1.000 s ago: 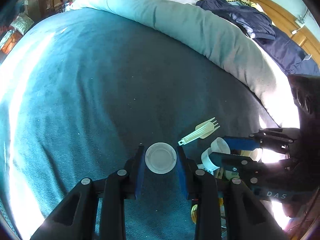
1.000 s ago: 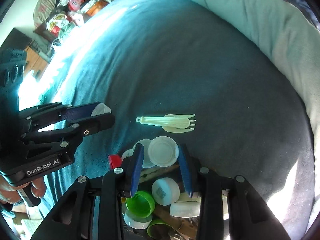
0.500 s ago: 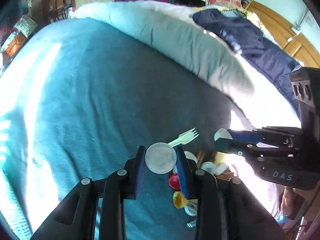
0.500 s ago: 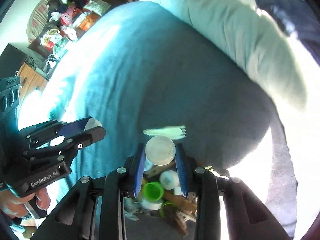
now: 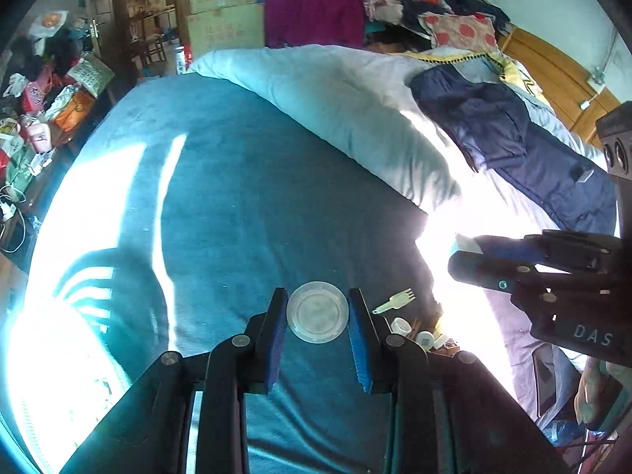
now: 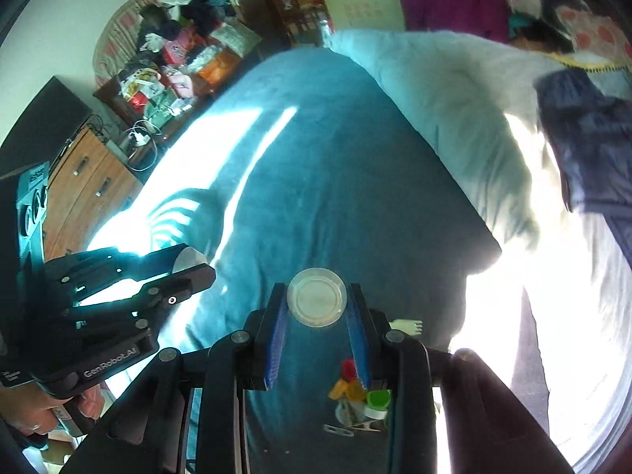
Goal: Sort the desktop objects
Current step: 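Carry the clear lid and white cap over the teal basket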
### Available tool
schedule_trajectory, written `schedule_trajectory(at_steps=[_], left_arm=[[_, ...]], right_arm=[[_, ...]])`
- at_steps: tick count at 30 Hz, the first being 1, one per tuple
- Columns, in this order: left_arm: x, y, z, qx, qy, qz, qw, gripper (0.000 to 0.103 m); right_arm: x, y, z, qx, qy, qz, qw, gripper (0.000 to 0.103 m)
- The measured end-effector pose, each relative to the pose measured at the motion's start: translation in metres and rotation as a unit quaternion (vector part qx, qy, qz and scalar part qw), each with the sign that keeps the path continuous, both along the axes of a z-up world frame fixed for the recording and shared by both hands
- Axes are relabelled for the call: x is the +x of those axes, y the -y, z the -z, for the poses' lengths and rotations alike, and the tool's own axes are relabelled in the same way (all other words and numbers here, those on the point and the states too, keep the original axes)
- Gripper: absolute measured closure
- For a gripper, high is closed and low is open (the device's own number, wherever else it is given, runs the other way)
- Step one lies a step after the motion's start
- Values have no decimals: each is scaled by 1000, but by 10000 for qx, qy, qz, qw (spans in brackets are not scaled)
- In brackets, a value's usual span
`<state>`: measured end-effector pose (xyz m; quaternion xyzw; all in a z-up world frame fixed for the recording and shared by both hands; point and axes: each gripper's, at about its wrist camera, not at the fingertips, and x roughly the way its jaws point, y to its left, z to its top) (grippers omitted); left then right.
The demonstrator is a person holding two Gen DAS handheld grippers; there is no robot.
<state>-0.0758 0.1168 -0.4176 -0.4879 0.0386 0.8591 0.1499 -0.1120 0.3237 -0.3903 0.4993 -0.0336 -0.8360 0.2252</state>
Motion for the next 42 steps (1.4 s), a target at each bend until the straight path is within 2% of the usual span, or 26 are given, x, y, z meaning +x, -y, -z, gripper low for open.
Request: schedule_trajectory(at_steps=[8, 13, 29, 42], left_arm=[[-1, 38, -37, -18, -200, -313, 9993, 73], [2, 62, -49, -23, -273, -443, 9986, 73], [9, 150, -59, -72, -276, -1023, 9943, 73], [18, 237, -63, -145, -276, -1622, 9863, 73]], right_arm=[[7, 47, -50, -7, -180, -437, 9989, 74], [9, 80, -69, -19, -280, -676, 9973, 74], [14, 169, -82, -99, -286, -1261, 9916, 74], [19, 249, -91, -156, -323, -1805, 9829, 74]])
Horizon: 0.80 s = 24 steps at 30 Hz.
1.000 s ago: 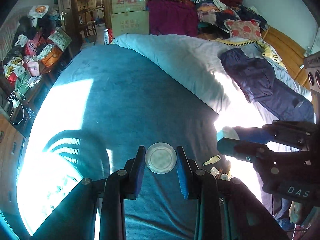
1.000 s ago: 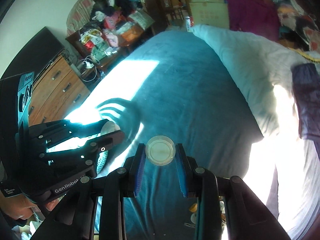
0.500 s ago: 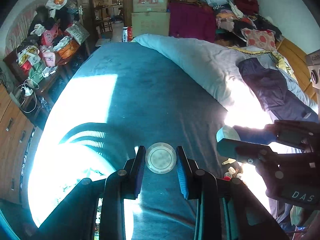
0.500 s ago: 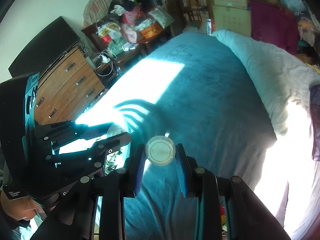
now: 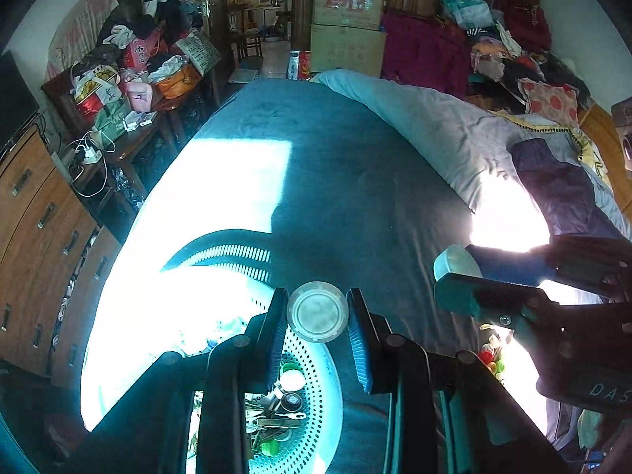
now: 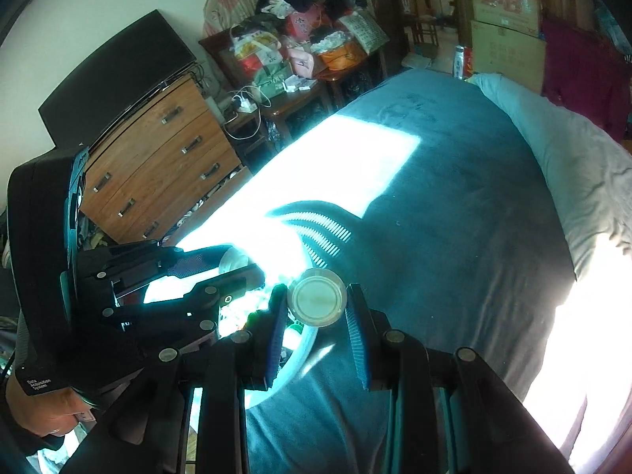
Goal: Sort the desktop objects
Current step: 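Carry the clear lid and white cap over the teal basket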
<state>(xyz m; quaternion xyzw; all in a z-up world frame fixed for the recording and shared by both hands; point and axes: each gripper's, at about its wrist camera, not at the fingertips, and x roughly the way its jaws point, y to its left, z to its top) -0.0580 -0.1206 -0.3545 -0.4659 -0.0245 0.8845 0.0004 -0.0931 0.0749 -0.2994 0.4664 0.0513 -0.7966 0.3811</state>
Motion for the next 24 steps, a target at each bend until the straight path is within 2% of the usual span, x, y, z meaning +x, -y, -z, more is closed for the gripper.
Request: schedule_trajectory(at_steps=[14, 24], left_arm=[[23, 89, 9, 12, 123, -676, 9976, 73], [46, 126, 32, 59, 432, -1035, 9937, 73]], right_arm=[[13, 81, 11, 78, 102, -528, 9985, 74], [29, 134, 28, 217, 264, -955, 9948, 74]])
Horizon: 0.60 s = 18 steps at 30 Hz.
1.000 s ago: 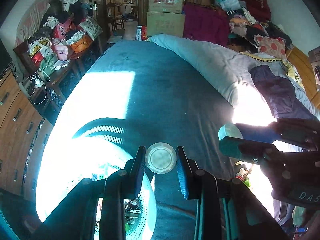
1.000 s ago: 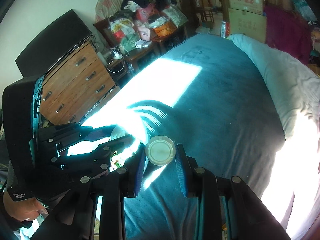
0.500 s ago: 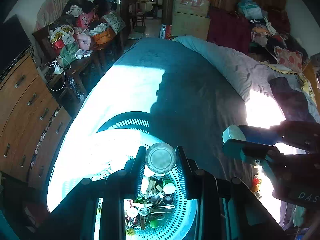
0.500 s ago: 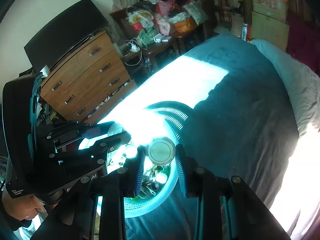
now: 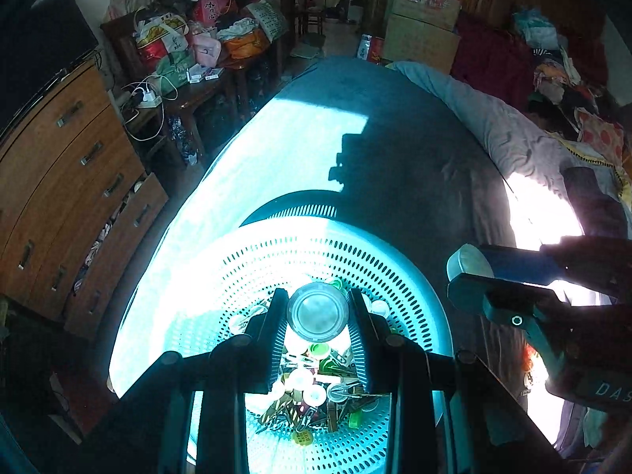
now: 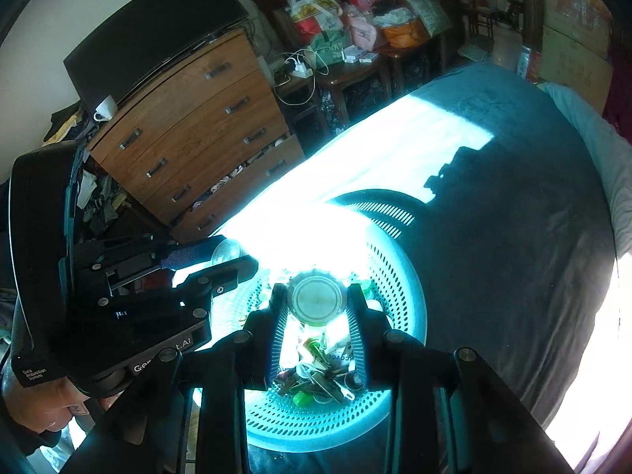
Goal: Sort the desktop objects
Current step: 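Carry the clear lid and white cap over the teal basket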
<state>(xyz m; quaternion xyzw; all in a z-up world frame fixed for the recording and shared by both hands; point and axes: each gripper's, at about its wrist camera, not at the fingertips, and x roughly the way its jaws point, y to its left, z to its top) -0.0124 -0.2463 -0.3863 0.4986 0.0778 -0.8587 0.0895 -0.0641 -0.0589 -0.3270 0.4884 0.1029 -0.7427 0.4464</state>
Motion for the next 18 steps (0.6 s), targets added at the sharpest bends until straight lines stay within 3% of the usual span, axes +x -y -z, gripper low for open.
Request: schedule_trajectory(at_steps=[11, 18], left_arm=[[14, 8, 49, 238, 548, -108, 9982, 73], [10, 19, 58, 301, 632, -140, 9974, 73]], right_arm=[[15, 18, 33, 335, 364, -131, 9987, 73], [13, 22, 41, 387, 503, -118, 9979, 74]])
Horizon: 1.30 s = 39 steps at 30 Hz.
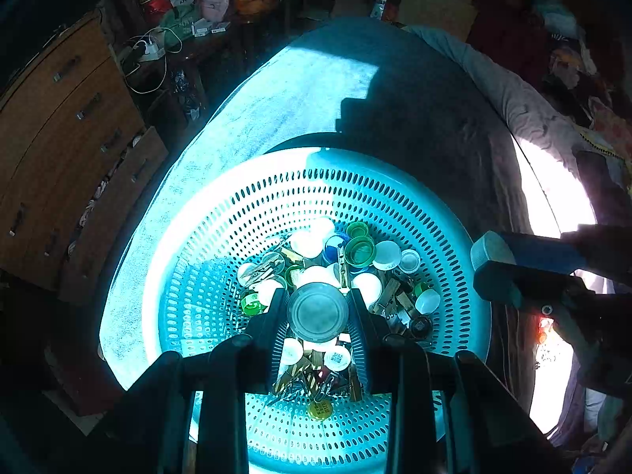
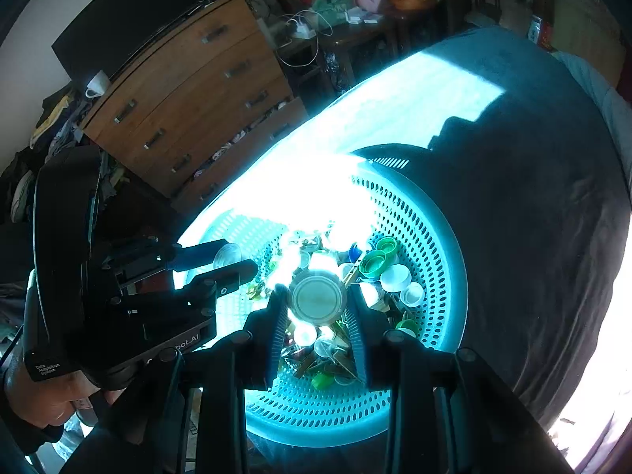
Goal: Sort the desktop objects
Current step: 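Carry the clear lid and white cap over the teal basket, then open both tools to drop the lid and cap into the basket, then move both tools back toward the pile of caps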
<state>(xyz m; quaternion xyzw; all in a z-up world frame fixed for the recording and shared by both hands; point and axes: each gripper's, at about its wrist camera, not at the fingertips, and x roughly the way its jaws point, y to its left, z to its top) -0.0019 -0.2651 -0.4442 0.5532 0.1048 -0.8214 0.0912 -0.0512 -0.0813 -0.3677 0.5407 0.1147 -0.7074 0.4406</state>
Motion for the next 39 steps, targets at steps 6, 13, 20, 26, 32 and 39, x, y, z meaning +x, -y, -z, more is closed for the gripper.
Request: schedule_trajectory(at_steps=[6, 13, 20, 26, 32, 39], left_arm=[[-2, 5, -1, 30, 24, 14, 10000, 73], [-2, 7, 2, 39, 117, 37, 9999, 63], [-1, 7, 3, -109, 160, -17, 9998, 48], [-6, -13, 0, -111, 160, 186, 9996, 48], [-28, -86, 3, -98, 190, 1168, 9929, 48], [-68, -243, 23, -115, 259, 2808, 9594, 47]], right_arm=[[-4, 10, -1, -7, -18, -36, 10000, 74], [-5, 16, -2, -26, -62, -50, 10000, 72], [-3, 14, -6, -71, -91, -99, 9999, 55], [-8, -3, -4, -187, -27, 41, 9998, 42], [-10, -64, 7, -390, 142, 355, 9985, 37], [-11, -223, 36, -267, 63, 1655, 9858, 33]])
